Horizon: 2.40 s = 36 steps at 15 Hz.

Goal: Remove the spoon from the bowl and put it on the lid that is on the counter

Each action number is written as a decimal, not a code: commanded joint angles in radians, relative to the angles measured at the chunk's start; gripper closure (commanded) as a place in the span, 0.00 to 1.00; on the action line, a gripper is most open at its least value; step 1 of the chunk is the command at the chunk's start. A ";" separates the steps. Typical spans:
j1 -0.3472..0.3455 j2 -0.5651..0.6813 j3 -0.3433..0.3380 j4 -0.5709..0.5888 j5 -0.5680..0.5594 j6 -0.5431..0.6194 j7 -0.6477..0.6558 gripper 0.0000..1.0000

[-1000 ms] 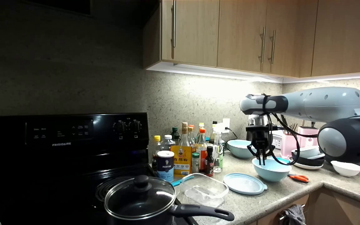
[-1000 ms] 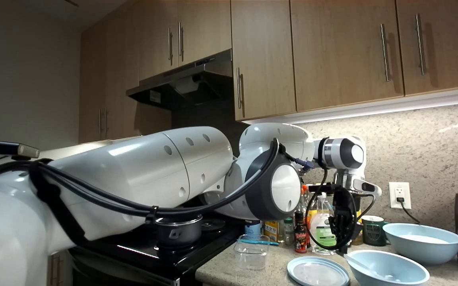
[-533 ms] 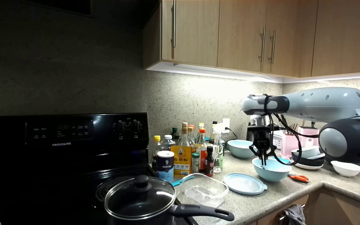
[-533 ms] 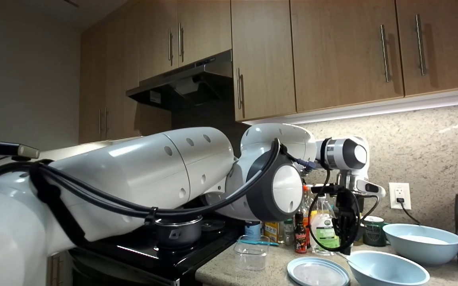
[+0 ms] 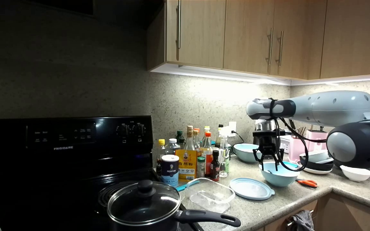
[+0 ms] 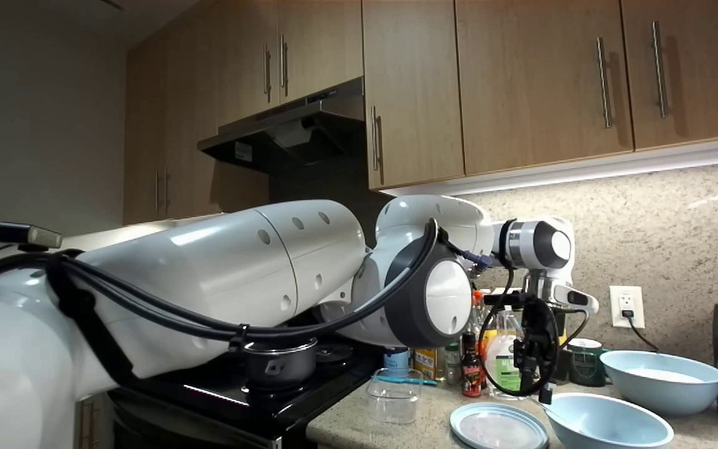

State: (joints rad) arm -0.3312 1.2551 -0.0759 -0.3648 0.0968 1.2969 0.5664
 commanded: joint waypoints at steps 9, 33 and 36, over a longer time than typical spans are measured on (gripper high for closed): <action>-0.063 -0.001 0.084 -0.023 0.129 -0.038 0.152 0.00; -0.135 0.034 0.113 -0.037 0.170 0.037 0.282 0.64; -0.134 0.035 0.112 -0.028 0.169 0.044 0.276 0.23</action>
State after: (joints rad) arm -0.4665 1.3072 0.0356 -0.3704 0.2680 1.3212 0.8521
